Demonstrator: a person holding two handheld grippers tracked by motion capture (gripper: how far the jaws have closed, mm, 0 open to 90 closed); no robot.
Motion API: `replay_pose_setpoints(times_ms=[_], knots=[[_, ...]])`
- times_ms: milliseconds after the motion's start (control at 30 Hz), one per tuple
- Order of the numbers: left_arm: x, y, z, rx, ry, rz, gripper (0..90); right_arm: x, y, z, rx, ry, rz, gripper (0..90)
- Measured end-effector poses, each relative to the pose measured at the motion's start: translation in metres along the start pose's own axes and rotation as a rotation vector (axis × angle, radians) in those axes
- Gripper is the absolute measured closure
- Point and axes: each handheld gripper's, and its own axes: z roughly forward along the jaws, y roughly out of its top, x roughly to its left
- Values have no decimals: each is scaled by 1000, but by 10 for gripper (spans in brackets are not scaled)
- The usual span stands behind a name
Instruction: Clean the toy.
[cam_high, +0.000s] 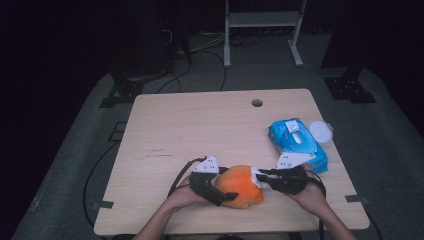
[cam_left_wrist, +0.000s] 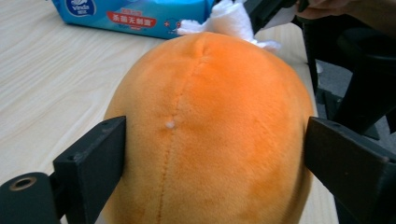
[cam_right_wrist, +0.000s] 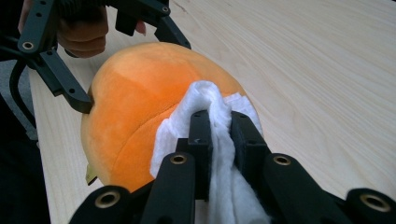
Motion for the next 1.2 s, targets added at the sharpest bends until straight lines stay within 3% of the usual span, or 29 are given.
replay_pose_setpoints(times_ms=[67, 133, 233, 333, 367, 467, 567, 633, 767, 833, 933, 1000, 1133, 1200], knots=[[0, 0, 1, -2, 22, -1, 86, 0, 1, 0, -4, -2, 2, 788], [-2, 0, 2, -19, 70, 14, 159, 1, 2, 0, -8, -19, 1, 791], [-12, 6, 5, -55, 144, 70, 261, 7, 9, -2, -37, -38, -12, 794], [-21, 10, 10, -70, 227, 132, 278, 11, 13, -3, -60, -29, -19, 793], [-22, 10, 13, -72, 241, 131, 279, 13, 15, -4, -73, -13, -21, 792], [-19, 8, 14, -63, 232, 102, 265, 17, 17, 1, -58, -24, -53, 788], [-15, 6, 9, -47, 197, 53, 230, 8, 12, 2, -46, -30, -26, 785], [-14, 5, 7, -16, 132, 27, 194, 2, 8, 0, -34, -44, -8, 786], [-16, 4, -1, -19, 84, 57, 164, -8, -3, -2, -6, -64, 30, 786], [-15, 6, -2, -28, 97, 56, 108, -12, -5, 0, 1, -81, 43, 788], [-9, 5, 2, 19, 147, 6, 78, -13, -5, 0, -1, -82, 42, 788], [-7, 4, 6, 29, 131, -19, 62, -12, -4, 0, -3, -82, 43, 789], [-13, 6, 10, 25, 160, 25, 132, -5, 2, 1, -26, -69, 31, 791], [-16, 8, 13, 15, 172, 38, 146, 4, 8, 1, -57, -34, 19, 790]])
